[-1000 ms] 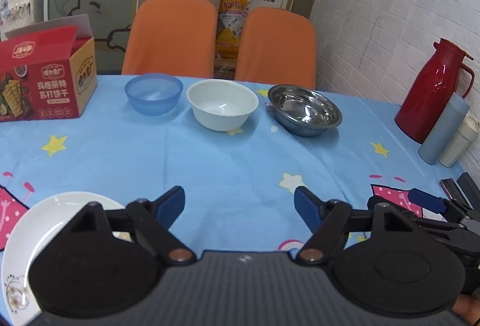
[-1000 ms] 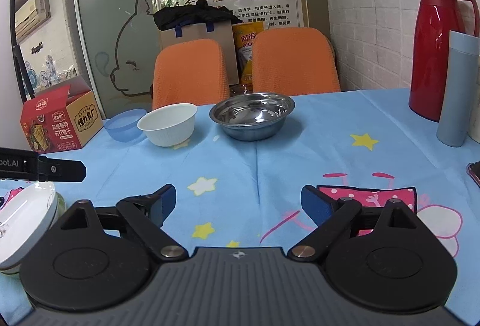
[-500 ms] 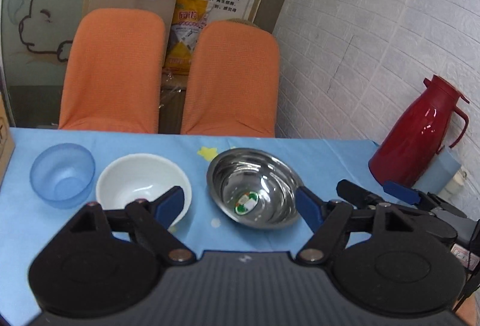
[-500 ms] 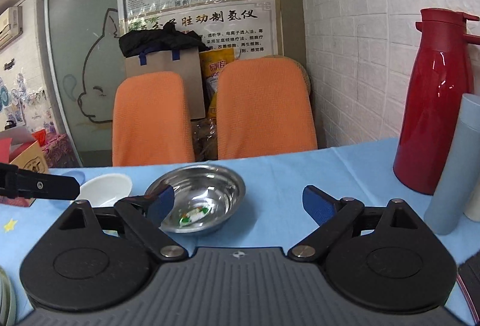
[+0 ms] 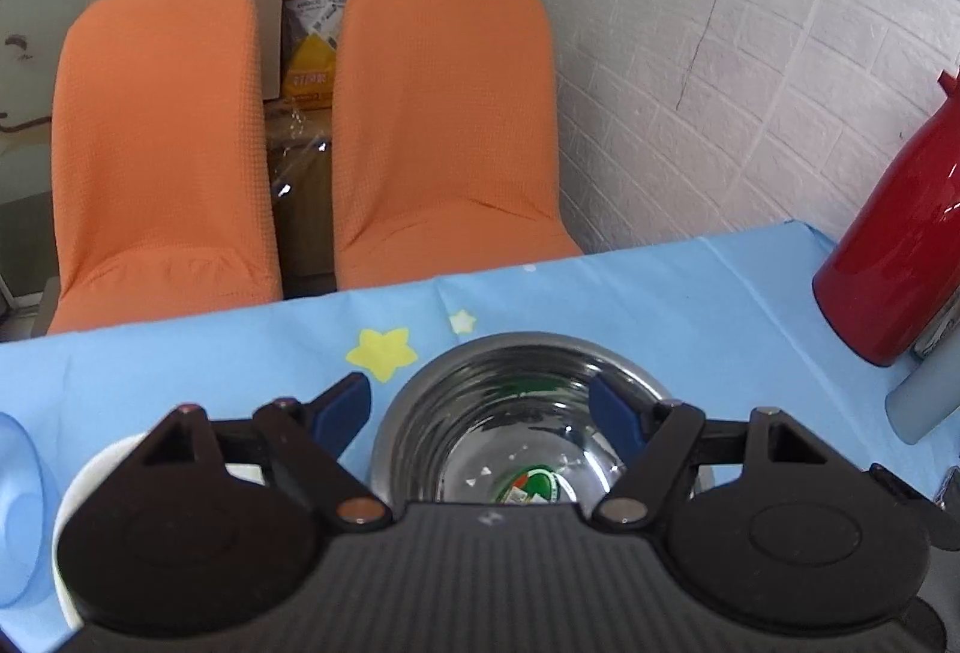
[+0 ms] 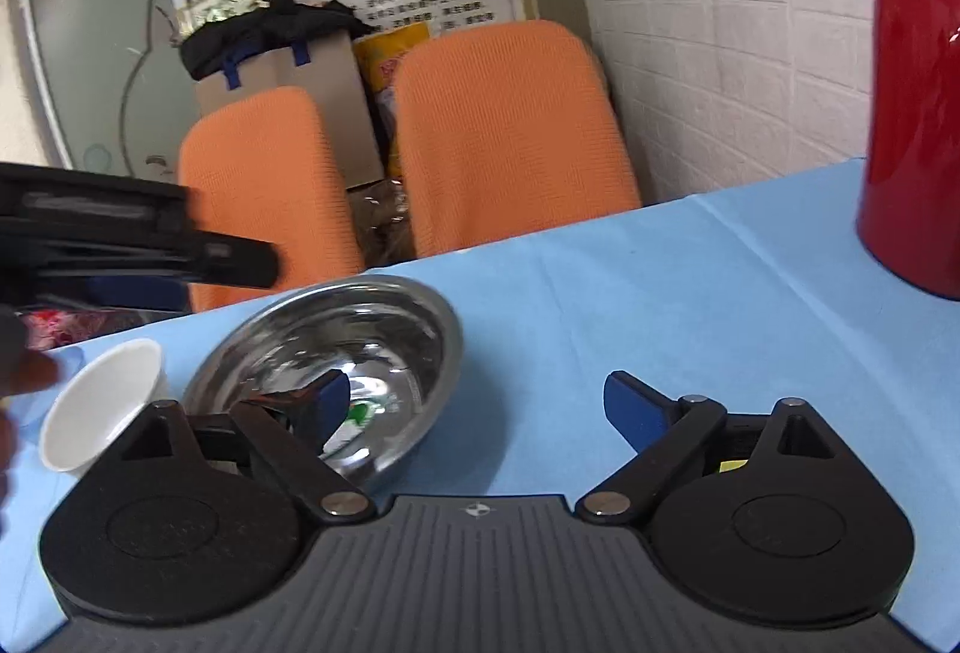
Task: Organize plates and bowls
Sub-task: 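Move the right gripper to the stainless steel bowl rim and close, then carry the steel bowl beside the plate stack and open the right gripper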
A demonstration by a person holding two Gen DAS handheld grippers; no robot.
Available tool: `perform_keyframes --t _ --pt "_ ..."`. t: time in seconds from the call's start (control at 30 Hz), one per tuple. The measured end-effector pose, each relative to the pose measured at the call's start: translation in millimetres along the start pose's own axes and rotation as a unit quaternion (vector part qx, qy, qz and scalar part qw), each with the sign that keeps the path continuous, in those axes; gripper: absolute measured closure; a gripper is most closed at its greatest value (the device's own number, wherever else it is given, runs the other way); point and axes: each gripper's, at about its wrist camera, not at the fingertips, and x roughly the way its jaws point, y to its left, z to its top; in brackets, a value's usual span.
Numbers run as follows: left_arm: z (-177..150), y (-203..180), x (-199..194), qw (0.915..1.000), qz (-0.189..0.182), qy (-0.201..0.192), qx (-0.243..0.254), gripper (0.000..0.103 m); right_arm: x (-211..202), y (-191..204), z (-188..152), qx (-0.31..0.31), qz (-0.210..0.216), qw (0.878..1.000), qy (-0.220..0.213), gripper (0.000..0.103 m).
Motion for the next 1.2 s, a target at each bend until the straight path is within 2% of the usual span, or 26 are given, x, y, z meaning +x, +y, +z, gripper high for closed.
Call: perform_keyframes --t 0.27,0.53,0.6,0.63,0.67,0.73,0.87,0.97,1.2 --pt "-3 -1 21 0.9995 0.016 0.024 0.015 0.028 10 -5 2 0.012 -0.012 1.000 0.004 0.000" --pt "-11 -12 28 0.9982 0.028 0.034 0.039 0.028 29 6 -3 -0.003 0.007 1.000 0.025 0.000" --pt "-11 -13 29 0.9982 0.024 0.036 0.042 0.031 30 8 -2 -0.016 0.001 1.000 0.024 0.000" --pt "-12 -14 30 0.9980 0.021 0.039 0.046 0.043 30 8 -2 -0.014 0.006 1.000 0.025 0.004" --pt "-12 -16 31 0.9976 0.021 0.042 0.051 0.060 29 8 -2 -0.014 0.008 1.000 0.025 0.013" --pt "-14 -17 35 0.9968 0.015 0.055 0.056 0.069 30 11 -2 -0.027 0.009 0.999 0.028 0.030" --pt "-19 -22 33 0.9961 0.032 0.052 0.065 0.069 30 17 -3 -0.047 0.003 0.998 0.033 0.032" --pt "-19 -23 23 0.9971 0.026 0.048 0.053 0.070 28 14 2 -0.031 0.009 0.999 0.042 0.031" --pt "-32 -24 -34 0.9973 0.029 0.044 0.052 0.070 9 21 8 -0.025 0.045 0.998 0.046 0.022"
